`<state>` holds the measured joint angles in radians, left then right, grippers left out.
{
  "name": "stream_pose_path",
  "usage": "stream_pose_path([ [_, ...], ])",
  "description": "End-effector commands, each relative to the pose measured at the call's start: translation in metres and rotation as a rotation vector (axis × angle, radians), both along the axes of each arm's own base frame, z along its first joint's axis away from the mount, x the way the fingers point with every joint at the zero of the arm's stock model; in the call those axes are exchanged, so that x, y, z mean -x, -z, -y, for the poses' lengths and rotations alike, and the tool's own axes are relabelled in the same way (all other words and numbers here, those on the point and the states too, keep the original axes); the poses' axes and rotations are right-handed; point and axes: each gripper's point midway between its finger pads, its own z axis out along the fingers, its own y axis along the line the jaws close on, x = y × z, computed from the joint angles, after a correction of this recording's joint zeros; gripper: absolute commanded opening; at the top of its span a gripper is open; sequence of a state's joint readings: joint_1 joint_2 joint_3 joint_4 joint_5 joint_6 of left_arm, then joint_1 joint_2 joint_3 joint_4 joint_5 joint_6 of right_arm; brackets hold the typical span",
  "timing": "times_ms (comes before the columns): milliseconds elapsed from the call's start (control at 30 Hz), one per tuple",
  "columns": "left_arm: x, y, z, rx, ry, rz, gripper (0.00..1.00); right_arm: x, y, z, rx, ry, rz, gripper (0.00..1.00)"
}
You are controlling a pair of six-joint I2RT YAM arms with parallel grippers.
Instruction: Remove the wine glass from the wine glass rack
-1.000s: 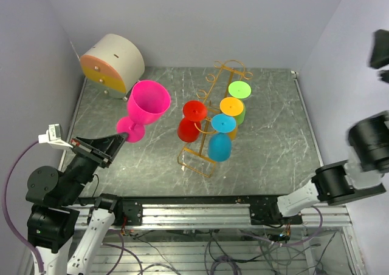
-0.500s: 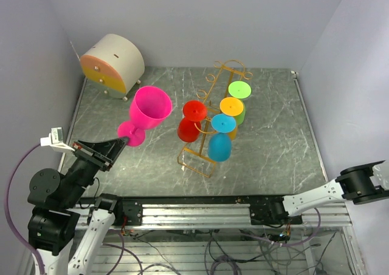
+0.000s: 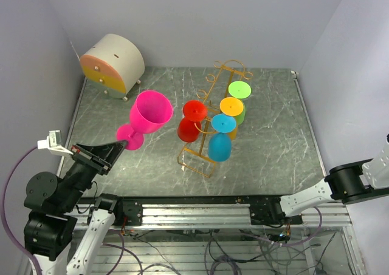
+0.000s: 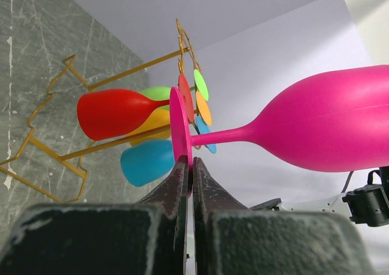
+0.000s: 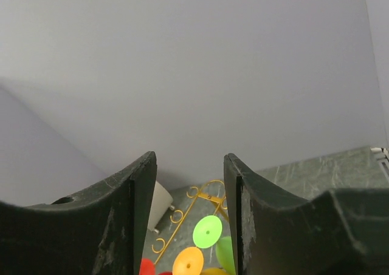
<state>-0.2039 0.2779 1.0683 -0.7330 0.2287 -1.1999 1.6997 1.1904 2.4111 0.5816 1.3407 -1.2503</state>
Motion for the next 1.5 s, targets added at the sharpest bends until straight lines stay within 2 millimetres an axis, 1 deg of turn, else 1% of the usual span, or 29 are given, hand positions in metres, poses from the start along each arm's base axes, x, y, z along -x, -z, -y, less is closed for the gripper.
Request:
stream_pose_path([
  [0,0.013,-0.012,-0.006,-0.031,-0.023,0.055,0.07,0.174,-0.009,-0.213,0.078,-1.399,0.136,0.49],
  [33,0.013,-0.012,-0.006,-0.032,-0.02,0.055,0.07,0.18,-0.007,-0.213,0.094,-1.389,0.15,0.5],
  [133,0.011,-0.008,-0.005,-0.034,-0.014,0.047,0.07,0.215,-0.005,-0.213,0.156,-1.423,0.206,0.53],
  [200,0.01,-0.006,-0.003,-0.028,-0.008,0.044,0.07,0.227,0.002,-0.214,0.18,-1.414,0.213,0.56],
  [267,0.01,-0.005,-0.003,-0.024,-0.004,0.043,0.07,0.241,0.012,-0.214,0.241,-1.414,0.213,0.57],
  [333,0.011,-0.003,-0.003,-0.032,-0.006,0.038,0.07,0.248,0.024,-0.214,0.301,-1.405,0.194,0.56],
  [367,0.011,-0.003,-0.004,-0.038,-0.009,0.037,0.07,0.25,0.033,-0.213,0.351,-1.399,0.18,0.55],
  [500,0.013,-0.003,-0.005,-0.06,-0.01,0.036,0.07,0.258,0.057,-0.211,0.501,-1.381,0.183,0.55],
  [600,0.014,-0.002,-0.006,-0.069,-0.014,0.03,0.07,0.268,0.068,-0.211,0.623,-1.334,0.248,0.56],
  [667,0.014,-0.002,-0.006,-0.071,-0.015,0.027,0.07,0.267,0.075,-0.213,0.678,-1.293,0.269,0.56],
  [700,0.015,-0.002,-0.006,-0.07,-0.015,0.028,0.07,0.256,0.075,-0.22,0.694,-1.213,0.255,0.56],
  [833,0.018,-0.005,-0.008,-0.076,-0.024,0.028,0.07,0.223,0.072,-0.24,0.713,-0.954,0.168,0.55],
  [867,0.019,-0.006,-0.009,-0.078,-0.026,0.029,0.07,0.217,0.073,-0.245,0.722,-0.901,0.159,0.54],
  [1000,0.02,-0.008,-0.01,-0.077,-0.032,0.028,0.07,0.216,0.09,-0.272,0.856,-0.704,0.162,0.57],
  [1067,0.021,-0.008,-0.01,-0.073,-0.029,0.027,0.07,0.207,0.098,-0.285,0.897,-0.605,0.132,0.57],
  [1100,0.021,-0.008,-0.009,-0.071,-0.027,0.026,0.07,0.198,0.101,-0.289,0.905,-0.558,0.107,0.58],
  [1133,0.022,-0.008,-0.009,-0.067,-0.025,0.027,0.07,0.186,0.103,-0.291,0.894,-0.513,0.074,0.58],
  [1200,0.025,-0.01,-0.009,-0.066,-0.024,0.031,0.07,0.159,0.103,-0.289,0.839,-0.439,0.021,0.57],
  [1300,0.028,-0.012,-0.011,-0.07,-0.032,0.035,0.07,0.122,0.087,-0.274,0.698,-0.357,-0.018,0.58],
  [1367,0.03,-0.013,-0.012,-0.074,-0.035,0.038,0.07,0.108,0.069,-0.265,0.613,-0.328,-0.011,0.58],
  [1400,0.031,-0.013,-0.012,-0.077,-0.033,0.038,0.07,0.104,0.061,-0.266,0.631,-0.309,0.01,0.58],
  [1433,0.031,-0.013,-0.013,-0.08,-0.035,0.039,0.07,0.101,0.053,-0.264,0.598,-0.31,0.019,0.59],
  [1467,0.032,-0.014,-0.013,-0.083,-0.037,0.042,0.07,0.1,0.049,-0.266,0.594,-0.3,0.025,0.6],
])
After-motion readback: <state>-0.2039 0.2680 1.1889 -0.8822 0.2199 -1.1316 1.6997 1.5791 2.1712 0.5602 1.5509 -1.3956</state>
